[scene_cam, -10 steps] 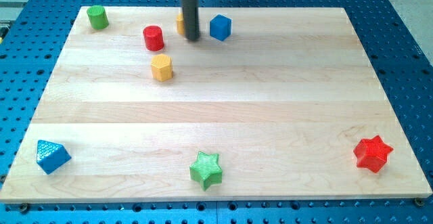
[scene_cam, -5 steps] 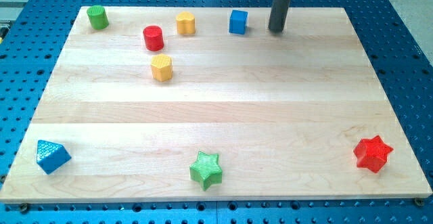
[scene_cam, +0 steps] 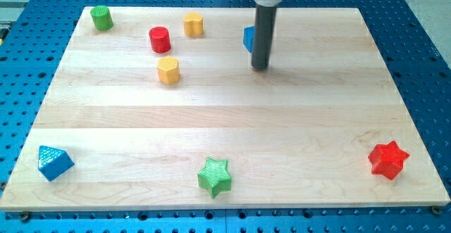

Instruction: Move the heart and cube diagonal to each other

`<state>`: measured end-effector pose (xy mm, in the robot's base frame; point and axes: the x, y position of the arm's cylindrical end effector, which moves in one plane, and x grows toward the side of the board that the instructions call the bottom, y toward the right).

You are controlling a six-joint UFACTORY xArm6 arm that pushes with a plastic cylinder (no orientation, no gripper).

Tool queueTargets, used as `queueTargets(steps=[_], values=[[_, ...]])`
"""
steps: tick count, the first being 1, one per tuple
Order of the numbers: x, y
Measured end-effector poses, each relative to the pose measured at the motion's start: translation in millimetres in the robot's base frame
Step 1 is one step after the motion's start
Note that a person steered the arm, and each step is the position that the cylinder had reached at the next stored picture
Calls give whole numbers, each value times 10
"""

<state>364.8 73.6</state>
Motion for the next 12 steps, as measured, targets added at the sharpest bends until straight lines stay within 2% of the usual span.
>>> queueTargets(steps=[1,3,4,5,7,9,11,12], values=[[-89,-313],[-677,-1177],[-710,-1636],[-806,-1739],[-922,-1405],[-1033,-1913],[-1114,-1249],[-1300,-1317]])
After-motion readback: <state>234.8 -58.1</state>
